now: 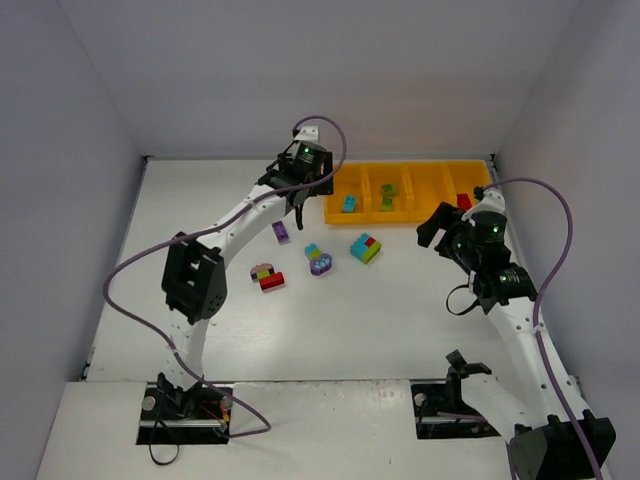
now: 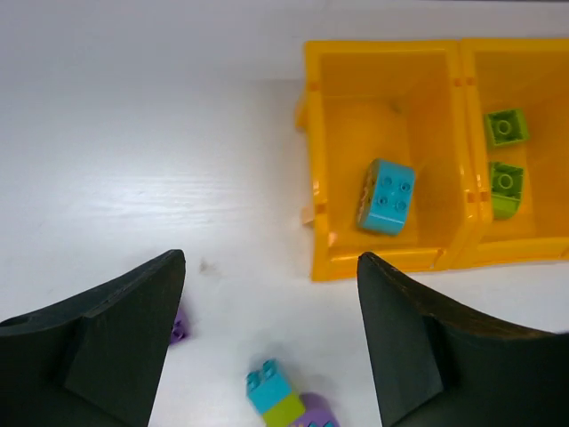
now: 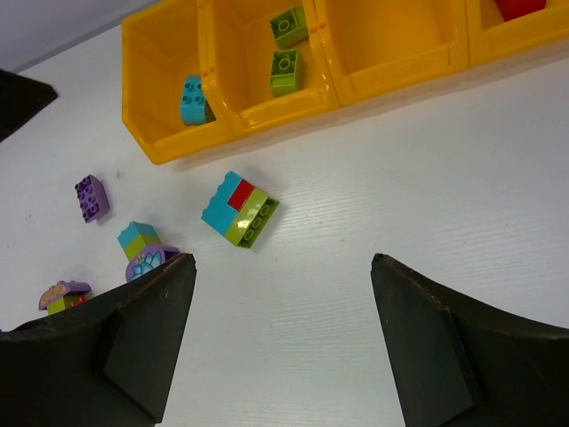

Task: Sort the legos into containers by color

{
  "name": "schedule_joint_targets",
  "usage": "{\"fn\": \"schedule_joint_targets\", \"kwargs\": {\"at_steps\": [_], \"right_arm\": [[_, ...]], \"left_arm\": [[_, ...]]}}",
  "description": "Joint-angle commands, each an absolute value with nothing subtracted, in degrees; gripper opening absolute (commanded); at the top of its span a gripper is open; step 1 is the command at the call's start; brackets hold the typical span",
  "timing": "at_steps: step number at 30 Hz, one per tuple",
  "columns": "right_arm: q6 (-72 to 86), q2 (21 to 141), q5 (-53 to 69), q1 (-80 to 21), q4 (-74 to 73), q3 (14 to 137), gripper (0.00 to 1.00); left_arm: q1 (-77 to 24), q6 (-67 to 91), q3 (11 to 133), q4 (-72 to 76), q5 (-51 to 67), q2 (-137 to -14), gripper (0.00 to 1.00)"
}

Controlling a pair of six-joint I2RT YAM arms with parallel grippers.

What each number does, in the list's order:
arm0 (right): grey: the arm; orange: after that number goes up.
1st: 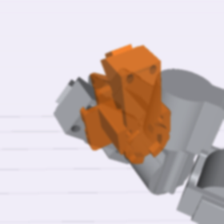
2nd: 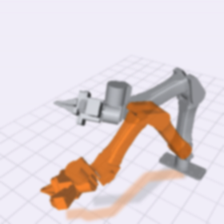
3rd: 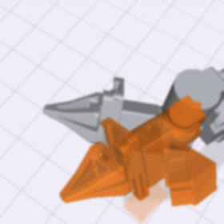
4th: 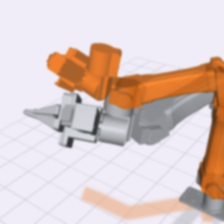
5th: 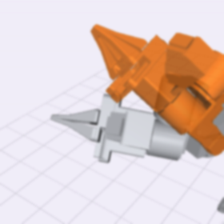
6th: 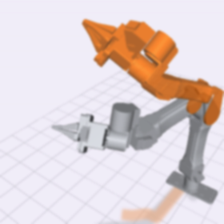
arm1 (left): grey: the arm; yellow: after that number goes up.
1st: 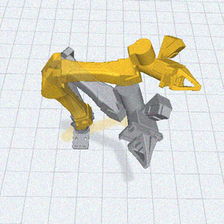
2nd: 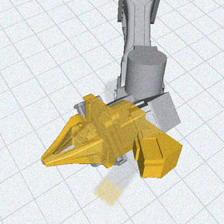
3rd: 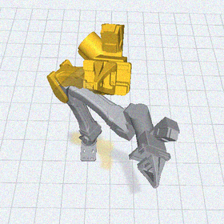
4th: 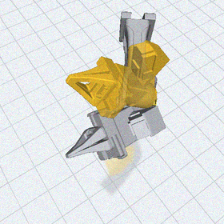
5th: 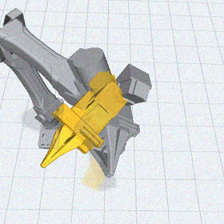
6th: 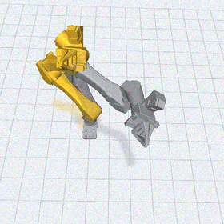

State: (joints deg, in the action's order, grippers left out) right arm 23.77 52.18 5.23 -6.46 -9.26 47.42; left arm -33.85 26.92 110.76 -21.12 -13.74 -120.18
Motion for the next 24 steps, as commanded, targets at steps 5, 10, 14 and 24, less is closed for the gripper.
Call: {"fn": "schedule_joint_targets", "kwargs": {"at_steps": [5,10,14,24], "right_arm": [[23.2,52.2,7.2,-6.9,-7.0,47.1,0.77],[23.4,52.4,7.6,-6.9,-7.0,46.9,0.77],[23.5,52.5,7.7,-6.9,-7.0,46.7,0.77],[23.4,52.1,7.7,-7.5,-7.0,45.2,0.77]], "left_arm": [[-29.5,38.3,97.7,-26.7,-20.3,-107.9,0.71],[-27.5,42.1,92.8,-28.5,-17.4,-108.9,0.71],[-27.4,43.0,92.8,-29.3,-16.3,-112.4,0.71],[-26.9,45.3,93.8,-29.7,-13.6,-119.1,0.67]]}}
